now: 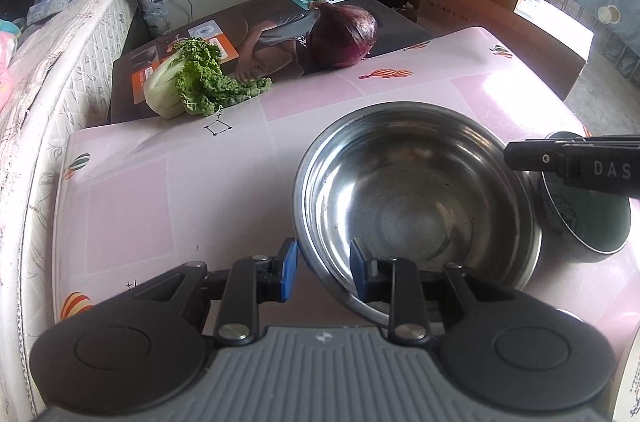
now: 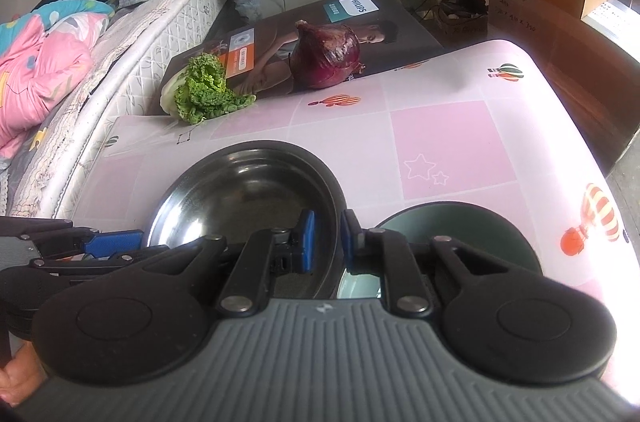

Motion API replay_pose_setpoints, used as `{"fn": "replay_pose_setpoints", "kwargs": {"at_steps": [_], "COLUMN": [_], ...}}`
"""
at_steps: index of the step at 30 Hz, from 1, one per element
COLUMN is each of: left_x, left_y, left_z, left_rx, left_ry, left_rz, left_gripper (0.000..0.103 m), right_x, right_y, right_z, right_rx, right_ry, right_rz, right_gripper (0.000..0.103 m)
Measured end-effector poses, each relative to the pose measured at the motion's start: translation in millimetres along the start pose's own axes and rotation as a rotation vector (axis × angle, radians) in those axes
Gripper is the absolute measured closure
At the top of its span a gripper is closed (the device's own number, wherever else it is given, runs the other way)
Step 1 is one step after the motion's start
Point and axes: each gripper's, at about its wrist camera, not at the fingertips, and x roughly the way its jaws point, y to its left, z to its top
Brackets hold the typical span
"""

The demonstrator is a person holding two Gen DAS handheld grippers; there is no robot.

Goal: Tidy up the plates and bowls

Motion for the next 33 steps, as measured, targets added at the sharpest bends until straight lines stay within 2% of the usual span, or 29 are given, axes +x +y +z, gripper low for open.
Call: {"fn": "replay_pose_setpoints", "kwargs": {"at_steps": [2, 6, 11, 16, 21, 24, 33], "left_x": [-2, -13, -33, -59, -86, -103, -141], "left_y": [1, 7, 11, 7, 0, -8, -46], "left_z": [0, 1, 1, -2, -4, -6, -16], "left_rx": [-0.007, -0.037, -0.044, -0.019, -0.030, -0.032, 0.025], "left_ry": [-0.006, -0.028, -0.059, -0.086, -0.088, -0.085, -0.094], "left_rz": [-0.002, -0.002, 0.017, 0.023, -0.035, -0.076, -0.123], "left_gripper": [0.064, 0.061, 0.051, 0.045, 0.041, 0.040, 0.039], "right_x": [0, -7, -32, -66, -100, -121, -189], "right_y": [0, 1, -2, -4, -7, -9, -23], "right_z": [1, 1, 2, 1, -3, -6, -21], "right_rx": [0.009, 0.010, 0.028, 0.026, 0.024, 0.021, 0.032], "right_ry": [-0.003, -0.013, -0.042, -0.073, -0.096, -0.109, -0.148], "right_rz": [0.002, 0.003, 0.026, 0.032, 0.022, 0.013, 0.006], "right_gripper": [0.088, 0.088, 0.088, 0.077, 0.062, 0.060, 0.058]}}
